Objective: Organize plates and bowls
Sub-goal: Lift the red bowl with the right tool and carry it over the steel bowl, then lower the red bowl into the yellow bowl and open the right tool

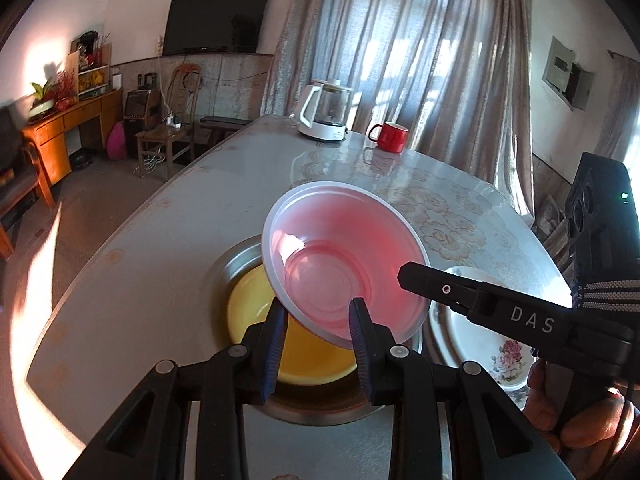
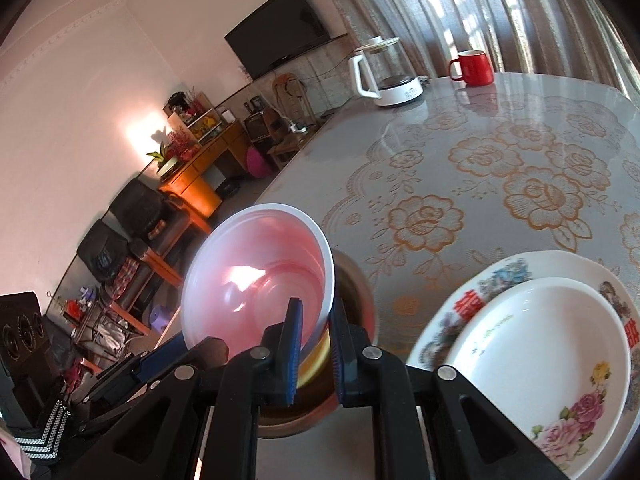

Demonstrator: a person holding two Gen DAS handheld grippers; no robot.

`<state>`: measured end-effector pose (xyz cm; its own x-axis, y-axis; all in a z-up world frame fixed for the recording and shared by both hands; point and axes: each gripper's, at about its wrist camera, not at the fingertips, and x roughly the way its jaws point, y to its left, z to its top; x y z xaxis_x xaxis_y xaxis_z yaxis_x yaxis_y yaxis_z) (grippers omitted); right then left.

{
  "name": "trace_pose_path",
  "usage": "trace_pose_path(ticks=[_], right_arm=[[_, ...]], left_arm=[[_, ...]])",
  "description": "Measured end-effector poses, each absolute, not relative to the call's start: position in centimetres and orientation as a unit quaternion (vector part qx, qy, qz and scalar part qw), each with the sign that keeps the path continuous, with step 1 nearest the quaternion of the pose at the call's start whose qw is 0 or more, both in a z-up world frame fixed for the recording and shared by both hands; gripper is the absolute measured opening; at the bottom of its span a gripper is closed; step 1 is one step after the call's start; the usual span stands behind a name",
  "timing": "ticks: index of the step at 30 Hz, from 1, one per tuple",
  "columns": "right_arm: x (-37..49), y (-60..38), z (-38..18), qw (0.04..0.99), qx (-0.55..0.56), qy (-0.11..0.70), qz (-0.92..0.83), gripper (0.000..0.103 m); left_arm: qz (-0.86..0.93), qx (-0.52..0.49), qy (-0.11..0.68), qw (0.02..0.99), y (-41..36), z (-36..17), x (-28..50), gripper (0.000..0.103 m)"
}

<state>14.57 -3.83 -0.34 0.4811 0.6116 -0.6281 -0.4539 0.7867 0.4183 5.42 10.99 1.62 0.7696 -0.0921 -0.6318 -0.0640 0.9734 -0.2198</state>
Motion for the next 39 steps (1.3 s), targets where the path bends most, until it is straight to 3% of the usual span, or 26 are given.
trace_pose_path(ticks=[20, 27, 39], right_arm=[[14.4, -1.0, -3.0, 0.836, 0.072, 0.447, 0.311, 0.012], [14.8, -1.2, -3.4, 0.841, 0.061, 0.453, 0.29, 0.021], [13.8, -0.4, -2.9, 0.869, -0.022, 0.414, 0.268, 0.023]], left_arm=[[0.009, -0.145, 0.38, 0.914, 13.5, -1.3, 6.0, 0.031], [0.01, -0.131, 0.38, 0.915, 13.1, -1.5, 6.3, 0.031], [-0.012, -0.133, 0.387, 0.912, 12.9, -2.1, 6.9, 0.033]])
